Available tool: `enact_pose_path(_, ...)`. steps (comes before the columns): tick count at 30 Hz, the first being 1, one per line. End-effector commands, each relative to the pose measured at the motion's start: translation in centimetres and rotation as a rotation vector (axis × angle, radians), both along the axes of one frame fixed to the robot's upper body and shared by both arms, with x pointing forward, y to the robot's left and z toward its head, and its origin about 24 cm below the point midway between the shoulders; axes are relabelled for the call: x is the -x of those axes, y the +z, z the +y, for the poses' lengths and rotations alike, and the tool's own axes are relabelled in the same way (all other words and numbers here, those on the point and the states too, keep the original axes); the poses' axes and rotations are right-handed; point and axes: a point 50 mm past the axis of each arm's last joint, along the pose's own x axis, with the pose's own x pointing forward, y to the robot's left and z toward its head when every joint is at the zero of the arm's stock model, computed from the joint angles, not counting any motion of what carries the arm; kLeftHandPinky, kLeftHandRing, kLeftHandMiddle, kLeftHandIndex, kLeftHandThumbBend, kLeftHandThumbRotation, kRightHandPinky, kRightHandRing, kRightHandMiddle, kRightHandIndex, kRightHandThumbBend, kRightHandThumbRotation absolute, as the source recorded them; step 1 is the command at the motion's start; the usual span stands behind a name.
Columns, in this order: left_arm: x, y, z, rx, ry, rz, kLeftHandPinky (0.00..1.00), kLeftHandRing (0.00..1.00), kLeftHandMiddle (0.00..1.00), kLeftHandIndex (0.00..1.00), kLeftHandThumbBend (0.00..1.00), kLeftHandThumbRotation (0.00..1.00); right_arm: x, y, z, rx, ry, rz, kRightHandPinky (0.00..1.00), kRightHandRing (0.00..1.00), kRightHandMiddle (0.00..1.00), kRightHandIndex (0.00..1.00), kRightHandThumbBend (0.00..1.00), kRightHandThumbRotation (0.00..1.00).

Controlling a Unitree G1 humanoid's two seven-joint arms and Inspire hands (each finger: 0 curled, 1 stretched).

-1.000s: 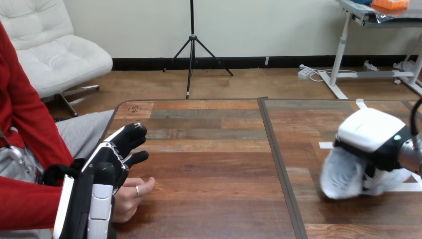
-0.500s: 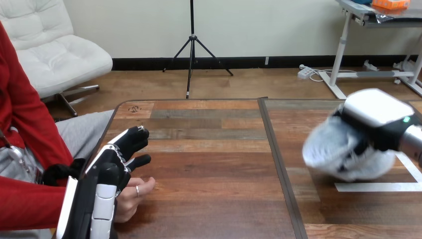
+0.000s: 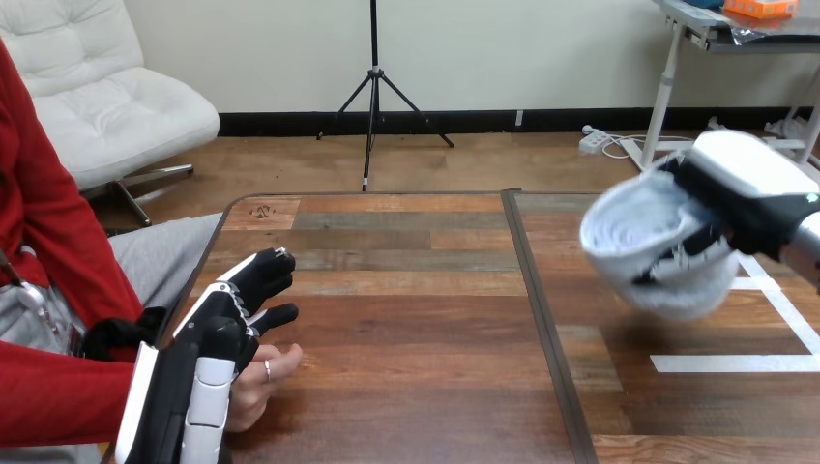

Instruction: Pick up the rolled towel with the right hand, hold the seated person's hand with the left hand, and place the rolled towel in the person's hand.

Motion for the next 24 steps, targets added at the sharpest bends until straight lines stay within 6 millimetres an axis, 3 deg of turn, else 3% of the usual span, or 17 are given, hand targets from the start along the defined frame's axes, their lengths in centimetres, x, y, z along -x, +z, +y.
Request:
enact_pose_path(1, -1.2, 1.3, -0.2, -0.005, -0.008, -0.085, 0.76, 0.85, 0.83, 0.78, 0.76, 1.00, -0.8, 2.5, 0.8, -0.126, 0.005, -0.127, 0.38, 0.41, 0.46, 0.46, 0.79, 0.00)
enact_pose_path(9, -1.3, 1.4, -0.2, -0.033, -0.009, -0.082, 0.76, 0.85, 0.83, 0.79, 0.79, 1.00, -0.8, 3.4, 0.8, -0.258, -0.012, -0.175, 0.46, 0.40, 0.43, 0.44, 0.81, 0.00)
enact_pose_path(24, -1.8, 1.4, 1.2, -0.264, -0.007, -0.068, 0.82, 0.90, 0.87, 0.82, 0.80, 0.91, -0.5, 4.6, 0.1, -0.438, -0.012, -0.204, 0.39, 0.41, 0.44, 0.44, 0.81, 0.00)
